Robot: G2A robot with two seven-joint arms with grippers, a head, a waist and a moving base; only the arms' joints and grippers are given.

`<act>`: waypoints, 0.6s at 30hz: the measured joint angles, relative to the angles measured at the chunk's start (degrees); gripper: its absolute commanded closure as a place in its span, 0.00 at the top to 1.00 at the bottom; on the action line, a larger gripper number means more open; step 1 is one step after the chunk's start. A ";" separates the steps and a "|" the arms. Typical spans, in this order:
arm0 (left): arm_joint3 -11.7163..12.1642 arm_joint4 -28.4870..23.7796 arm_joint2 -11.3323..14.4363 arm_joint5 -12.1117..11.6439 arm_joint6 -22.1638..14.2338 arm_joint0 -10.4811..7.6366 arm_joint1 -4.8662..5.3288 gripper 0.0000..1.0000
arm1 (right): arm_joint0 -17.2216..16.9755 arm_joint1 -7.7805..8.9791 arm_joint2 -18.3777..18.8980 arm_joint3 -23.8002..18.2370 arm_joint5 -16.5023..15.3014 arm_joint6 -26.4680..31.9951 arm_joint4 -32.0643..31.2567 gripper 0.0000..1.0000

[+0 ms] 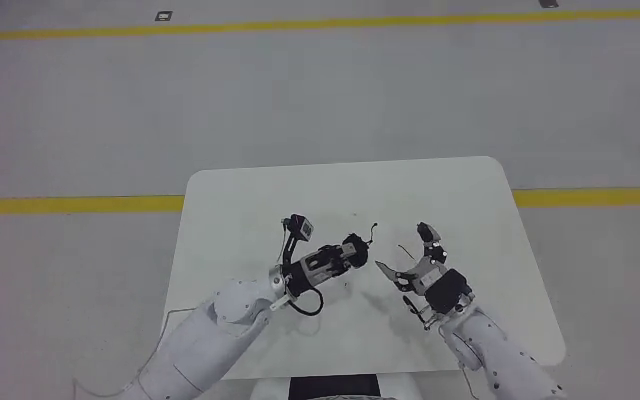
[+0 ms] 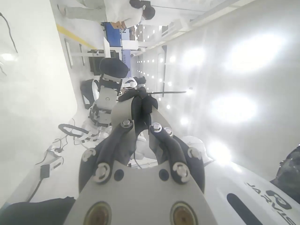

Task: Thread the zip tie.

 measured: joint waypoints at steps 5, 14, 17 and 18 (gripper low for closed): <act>-0.37 -1.33 0.22 0.22 0.92 0.10 -0.19 0.00 | 0.62 -0.42 -1.01 0.61 -0.03 -1.72 -0.17 1.00; -0.20 -11.68 1.01 0.99 -0.96 -0.25 -1.01 0.00 | 6.33 -3.56 -7.83 11.18 8.55 -18.60 -4.96 1.00; 0.06 -12.84 0.84 1.27 -1.87 -0.29 -1.06 0.00 | 8.68 -4.93 -9.97 14.65 12.38 -24.60 -5.38 1.00; 0.10 -12.96 0.81 1.31 -2.08 -0.25 -1.07 0.00 | 9.29 -5.30 -10.43 15.32 13.32 -25.48 -5.28 1.00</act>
